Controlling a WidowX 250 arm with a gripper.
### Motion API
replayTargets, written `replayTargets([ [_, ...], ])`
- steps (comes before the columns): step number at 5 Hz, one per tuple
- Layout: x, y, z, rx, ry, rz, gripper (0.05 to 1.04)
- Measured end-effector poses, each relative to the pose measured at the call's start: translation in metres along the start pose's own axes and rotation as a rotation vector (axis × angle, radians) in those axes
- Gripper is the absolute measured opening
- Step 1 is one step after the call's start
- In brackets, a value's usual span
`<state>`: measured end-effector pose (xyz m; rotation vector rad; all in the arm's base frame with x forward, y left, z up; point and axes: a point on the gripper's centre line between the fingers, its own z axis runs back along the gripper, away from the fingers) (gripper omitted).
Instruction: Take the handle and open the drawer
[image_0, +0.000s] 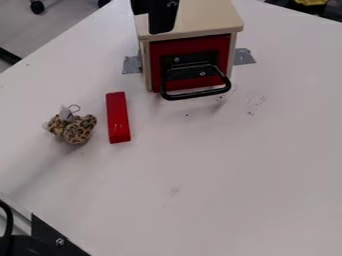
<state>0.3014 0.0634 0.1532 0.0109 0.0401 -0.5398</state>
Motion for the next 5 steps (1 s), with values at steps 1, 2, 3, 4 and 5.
replayTargets([
  [1, -0.001, -0.002, -0.009, -0.021, 0.024, -0.002, 0.998],
  [2, -0.002, -0.011, -0.029, -0.032, 0.039, -0.02, 0.998],
  [3, -0.002, -0.029, -0.035, -0.016, 0.026, -0.071, 0.998],
  [4, -0.003, -0.044, -0.047, 0.014, 0.028, -0.121, 0.998],
  [5, -0.004, -0.052, -0.068, 0.033, 0.003, -0.144, 0.998],
])
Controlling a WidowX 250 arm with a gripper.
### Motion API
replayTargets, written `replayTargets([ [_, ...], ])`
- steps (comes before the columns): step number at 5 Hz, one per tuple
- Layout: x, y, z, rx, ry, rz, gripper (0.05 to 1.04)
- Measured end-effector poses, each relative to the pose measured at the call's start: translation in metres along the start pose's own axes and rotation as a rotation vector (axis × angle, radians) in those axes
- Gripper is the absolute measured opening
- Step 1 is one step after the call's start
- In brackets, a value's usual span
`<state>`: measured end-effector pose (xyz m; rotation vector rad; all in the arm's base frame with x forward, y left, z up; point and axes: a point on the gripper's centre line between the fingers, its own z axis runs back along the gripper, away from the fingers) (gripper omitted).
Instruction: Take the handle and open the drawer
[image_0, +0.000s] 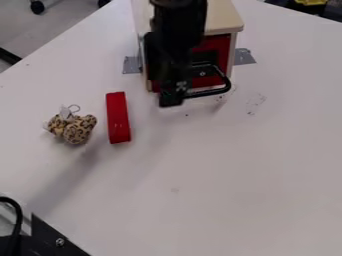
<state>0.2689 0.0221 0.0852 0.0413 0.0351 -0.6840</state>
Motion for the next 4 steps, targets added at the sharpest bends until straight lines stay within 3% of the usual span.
replayTargets([
  [1, 0.004, 0.004, -0.012, 0.068, -0.023, -0.008, 0.998],
  [4, 0.023, 0.017, -0.029, 0.087, -0.052, -0.002, 0.998],
])
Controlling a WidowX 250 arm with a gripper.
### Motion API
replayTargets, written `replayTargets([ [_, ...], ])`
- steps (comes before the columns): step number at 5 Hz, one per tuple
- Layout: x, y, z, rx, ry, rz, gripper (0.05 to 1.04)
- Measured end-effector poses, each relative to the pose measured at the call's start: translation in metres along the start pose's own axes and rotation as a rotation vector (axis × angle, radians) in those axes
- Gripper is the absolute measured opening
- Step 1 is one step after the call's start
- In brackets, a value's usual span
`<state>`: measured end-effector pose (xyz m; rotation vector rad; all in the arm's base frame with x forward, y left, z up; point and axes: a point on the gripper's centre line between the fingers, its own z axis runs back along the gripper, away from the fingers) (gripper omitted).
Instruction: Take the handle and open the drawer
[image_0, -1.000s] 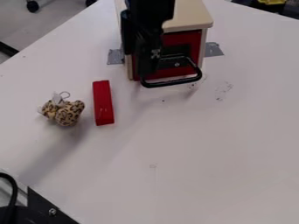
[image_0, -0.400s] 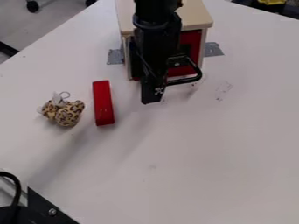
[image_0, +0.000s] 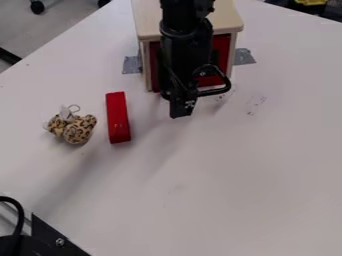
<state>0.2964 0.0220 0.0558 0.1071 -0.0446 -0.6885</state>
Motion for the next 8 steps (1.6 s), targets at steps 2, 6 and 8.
replayTargets([
  [2, 0.014, 0.0, -0.004, 0.001, -0.006, -0.016, 0.998],
  [6, 0.041, 0.008, -0.024, 0.064, 0.0, -0.035, 0.998],
  [8, 0.047, 0.008, -0.035, 0.08, 0.018, -0.051, 0.713],
])
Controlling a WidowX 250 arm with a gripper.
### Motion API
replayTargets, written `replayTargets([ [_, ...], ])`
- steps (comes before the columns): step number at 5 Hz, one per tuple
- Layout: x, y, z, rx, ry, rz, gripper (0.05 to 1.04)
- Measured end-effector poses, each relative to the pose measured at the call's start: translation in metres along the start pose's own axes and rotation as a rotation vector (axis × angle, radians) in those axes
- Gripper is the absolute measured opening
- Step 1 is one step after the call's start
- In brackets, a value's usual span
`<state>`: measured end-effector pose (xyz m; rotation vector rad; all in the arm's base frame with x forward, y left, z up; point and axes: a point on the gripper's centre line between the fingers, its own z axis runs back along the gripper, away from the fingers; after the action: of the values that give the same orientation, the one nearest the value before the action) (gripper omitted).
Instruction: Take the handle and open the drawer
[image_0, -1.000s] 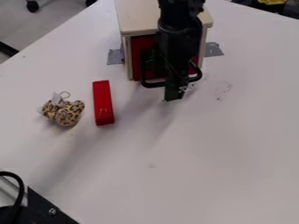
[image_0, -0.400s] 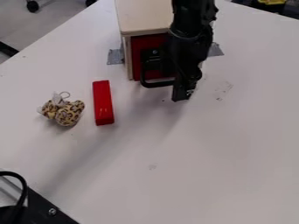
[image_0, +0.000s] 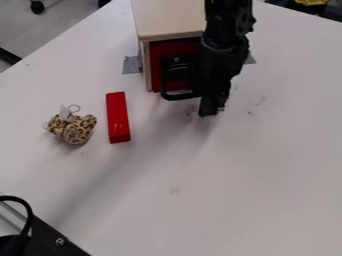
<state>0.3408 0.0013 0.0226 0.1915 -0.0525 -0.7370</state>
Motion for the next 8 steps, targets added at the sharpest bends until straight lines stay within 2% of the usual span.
replayTargets([
  [1, 0.003, 0.002, 0.001, 0.004, -0.015, 0.007, 0.408],
  [2, 0.004, 0.003, 0.001, 0.004, -0.02, -0.014, 0.183],
  [3, 0.002, 0.002, 0.001, -0.011, -0.019, -0.025, 0.12],
  [6, -0.008, -0.016, 0.002, -0.028, -0.023, -0.065, 0.115],
  [8, -0.017, -0.034, 0.009, -0.023, -0.048, -0.101, 0.115],
])
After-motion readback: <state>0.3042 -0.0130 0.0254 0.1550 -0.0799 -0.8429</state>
